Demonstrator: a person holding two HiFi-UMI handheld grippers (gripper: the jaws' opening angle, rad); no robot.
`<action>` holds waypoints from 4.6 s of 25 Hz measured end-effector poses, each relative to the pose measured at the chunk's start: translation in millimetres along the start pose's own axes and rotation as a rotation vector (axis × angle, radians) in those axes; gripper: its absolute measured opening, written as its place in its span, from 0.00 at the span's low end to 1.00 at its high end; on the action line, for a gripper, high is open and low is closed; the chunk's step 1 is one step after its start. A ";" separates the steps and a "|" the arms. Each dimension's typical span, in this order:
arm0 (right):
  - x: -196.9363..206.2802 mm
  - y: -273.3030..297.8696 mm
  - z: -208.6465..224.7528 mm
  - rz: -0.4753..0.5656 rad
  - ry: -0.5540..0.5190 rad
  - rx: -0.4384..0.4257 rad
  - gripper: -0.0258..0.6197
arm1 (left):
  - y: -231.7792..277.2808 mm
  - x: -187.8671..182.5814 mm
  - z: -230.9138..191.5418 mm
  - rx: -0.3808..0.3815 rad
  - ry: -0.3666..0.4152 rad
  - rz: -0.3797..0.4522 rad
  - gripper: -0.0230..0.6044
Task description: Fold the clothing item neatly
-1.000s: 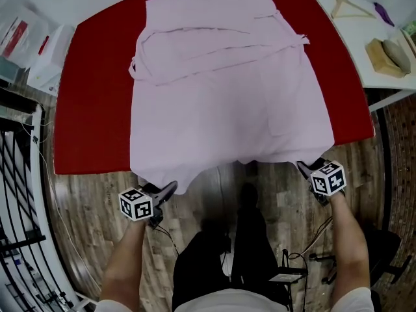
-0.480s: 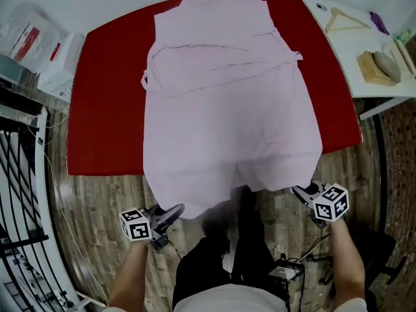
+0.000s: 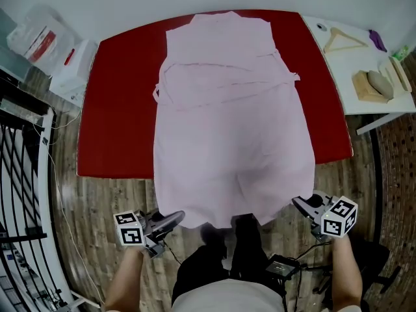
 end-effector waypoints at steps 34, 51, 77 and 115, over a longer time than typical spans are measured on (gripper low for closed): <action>-248.5 -90.0 7.0 0.225 -0.262 -0.165 0.07 | -28.1 -210.1 113.1 0.113 0.365 0.264 0.08; -365.4 -56.1 23.9 0.305 -0.153 0.011 0.08 | -56.6 -371.3 81.9 0.310 0.618 0.110 0.08; -520.8 3.8 118.6 0.221 -0.150 0.044 0.08 | -54.4 -533.4 4.8 0.244 0.662 0.155 0.08; -526.7 177.8 407.2 0.066 0.351 -0.033 0.08 | 15.7 -615.3 -283.3 -0.072 0.084 0.189 0.08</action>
Point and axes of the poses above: the fingertips, and each gripper's own axes: y forward along the fingers, z to its right, x out of its underside, the point moved 5 cm from there along -y, backward along the fingers, and after that the axes turned 11 degrees about -z, right-handed, at the moved point
